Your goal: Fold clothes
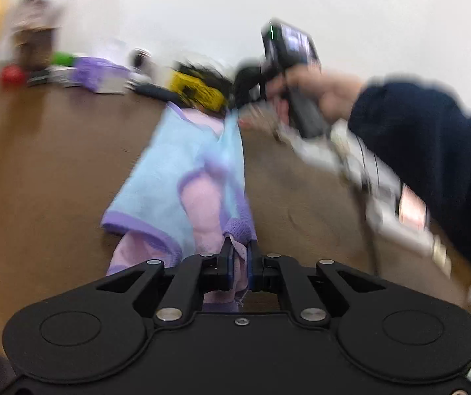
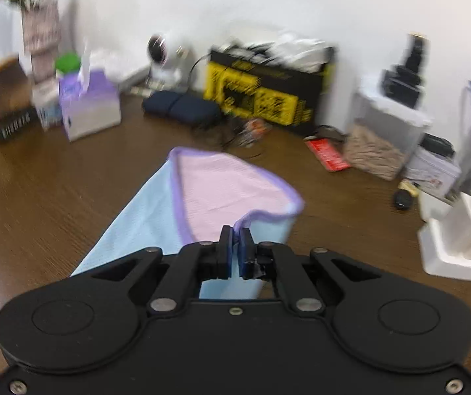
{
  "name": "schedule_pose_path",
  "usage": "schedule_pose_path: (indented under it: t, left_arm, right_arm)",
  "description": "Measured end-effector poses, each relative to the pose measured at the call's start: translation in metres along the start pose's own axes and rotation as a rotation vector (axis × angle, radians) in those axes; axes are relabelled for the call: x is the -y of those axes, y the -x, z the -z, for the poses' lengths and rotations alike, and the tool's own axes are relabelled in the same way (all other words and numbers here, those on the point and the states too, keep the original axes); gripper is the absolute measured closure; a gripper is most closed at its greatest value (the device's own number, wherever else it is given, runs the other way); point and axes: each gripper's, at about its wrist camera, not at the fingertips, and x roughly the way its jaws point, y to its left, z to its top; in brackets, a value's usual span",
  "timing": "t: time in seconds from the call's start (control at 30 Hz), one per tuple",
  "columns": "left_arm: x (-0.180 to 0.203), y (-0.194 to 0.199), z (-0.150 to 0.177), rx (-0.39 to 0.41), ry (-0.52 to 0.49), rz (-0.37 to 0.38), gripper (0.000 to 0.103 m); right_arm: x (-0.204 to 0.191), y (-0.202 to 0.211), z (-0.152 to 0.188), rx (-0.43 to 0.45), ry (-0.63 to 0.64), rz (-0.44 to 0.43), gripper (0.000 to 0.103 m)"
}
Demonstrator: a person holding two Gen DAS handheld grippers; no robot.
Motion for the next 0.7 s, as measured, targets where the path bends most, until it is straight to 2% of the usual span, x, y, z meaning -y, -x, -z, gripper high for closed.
schedule_pose_path:
  t: [0.03, 0.1, 0.17, 0.2, 0.27, 0.3, 0.33, 0.37, 0.5, 0.57, 0.63, 0.7]
  left_arm:
    - [-0.004, 0.005, 0.001, 0.032, 0.035, 0.005, 0.095]
    - [-0.011, 0.005, 0.002, 0.024, 0.089, -0.028, 0.095]
    - [-0.021, 0.001, 0.005, -0.012, 0.151, -0.063, 0.094]
    - [-0.025, 0.001, 0.006, -0.02, 0.177, -0.065, 0.091]
    - [-0.028, 0.004, 0.006, -0.013, 0.201, -0.055, 0.079]
    - [-0.026, 0.006, 0.006, -0.004, 0.193, -0.05, 0.063]
    - [-0.025, 0.008, 0.005, 0.004, 0.188, -0.049, 0.047]
    - [-0.023, 0.014, 0.003, 0.028, 0.178, -0.047, 0.042]
    - [-0.013, 0.042, -0.005, 0.135, 0.123, -0.023, 0.036]
    - [-0.017, 0.057, -0.016, 0.186, 0.07, 0.033, 0.032]
    - [-0.028, 0.064, -0.026, 0.195, 0.051, 0.066, 0.031]
    - [-0.049, 0.065, -0.044, 0.142, -0.02, 0.117, 0.031]
  right_arm:
    - [-0.014, -0.013, -0.002, -0.024, 0.018, 0.025, 0.097]
    - [-0.025, -0.021, -0.002, -0.033, 0.036, 0.046, 0.095]
    - [-0.032, -0.025, -0.003, -0.043, 0.032, 0.027, 0.079]
    - [-0.033, -0.025, -0.004, -0.048, 0.028, 0.018, 0.065]
    - [-0.032, -0.013, -0.006, -0.024, 0.034, 0.063, 0.046]
    - [-0.03, -0.006, -0.007, -0.002, 0.038, 0.073, 0.032]
    - [-0.026, 0.006, -0.008, 0.036, 0.043, 0.084, 0.03]
    - [-0.022, 0.018, -0.008, 0.069, 0.048, 0.092, 0.03]
    - [-0.008, 0.08, 0.012, 0.174, 0.101, 0.083, 0.027]
    - [-0.002, 0.118, 0.046, 0.217, 0.116, 0.044, 0.024]
    - [-0.004, 0.142, 0.08, 0.209, 0.121, -0.016, 0.024]
    - [-0.024, 0.17, 0.125, 0.188, 0.193, -0.111, 0.024]
